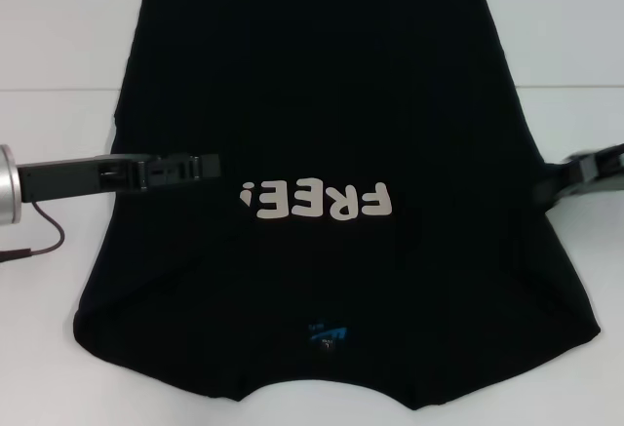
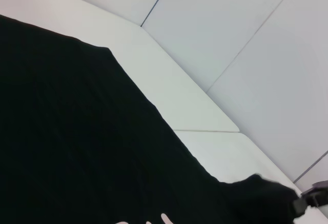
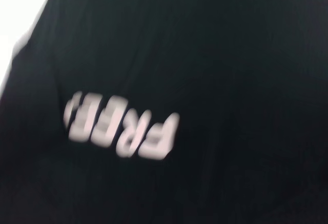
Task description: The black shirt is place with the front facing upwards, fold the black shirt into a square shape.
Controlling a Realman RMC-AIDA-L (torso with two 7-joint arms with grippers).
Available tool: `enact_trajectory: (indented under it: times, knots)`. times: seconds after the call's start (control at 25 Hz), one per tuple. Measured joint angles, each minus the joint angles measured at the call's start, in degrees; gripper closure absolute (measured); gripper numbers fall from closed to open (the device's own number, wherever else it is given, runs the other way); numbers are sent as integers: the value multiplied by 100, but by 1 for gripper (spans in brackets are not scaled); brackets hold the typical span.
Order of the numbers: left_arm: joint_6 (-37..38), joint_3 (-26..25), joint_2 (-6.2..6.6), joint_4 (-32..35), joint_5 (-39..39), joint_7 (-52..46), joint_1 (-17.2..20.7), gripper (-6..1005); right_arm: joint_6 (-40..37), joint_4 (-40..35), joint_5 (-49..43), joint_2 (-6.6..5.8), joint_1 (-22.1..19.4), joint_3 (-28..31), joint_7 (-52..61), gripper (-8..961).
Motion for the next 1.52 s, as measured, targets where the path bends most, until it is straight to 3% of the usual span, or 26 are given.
enact_trajectory:
  times: [0.2,0.32,0.48,0.68,0.76,0.88,0.96,1.04,1.16,1.52]
  knots:
    - [3,4,-3,2,-158,-8,35,300,239,-22,-740,480,493,-809,-236,912]
    - [29,-5,-4,3,-283,-4,91,300,261,-92,-854,559,574,-725,-152,905]
    - [46,-46,1,3,-367,14,156,299,296,-239,-589,406,444,-121,-139,805]
    - [88,-145,32,-5,-385,-69,209,309,524,-475,607,159,-49,718,-277,613]
    - [163,-145,115,3,-271,-397,257,314,378,-427,1024,46,-188,792,-232,518]
    - [460,-283,338,27,195,-1494,364,322,58,-386,1313,-142,-300,816,-24,406]
    - [936,-792,481,53,844,-2262,421,327,-148,-392,1360,-239,-308,821,137,342]
    - [1109,-1043,513,67,1135,-2425,435,332,-260,-425,1372,-284,-290,828,264,277]
    - [1306,-1384,528,111,1722,-2615,507,339,-232,-413,1374,-297,-269,834,299,273]
    - [841,-1383,415,-37,2436,-2776,617,375,-78,-384,1348,-259,-273,809,256,272]
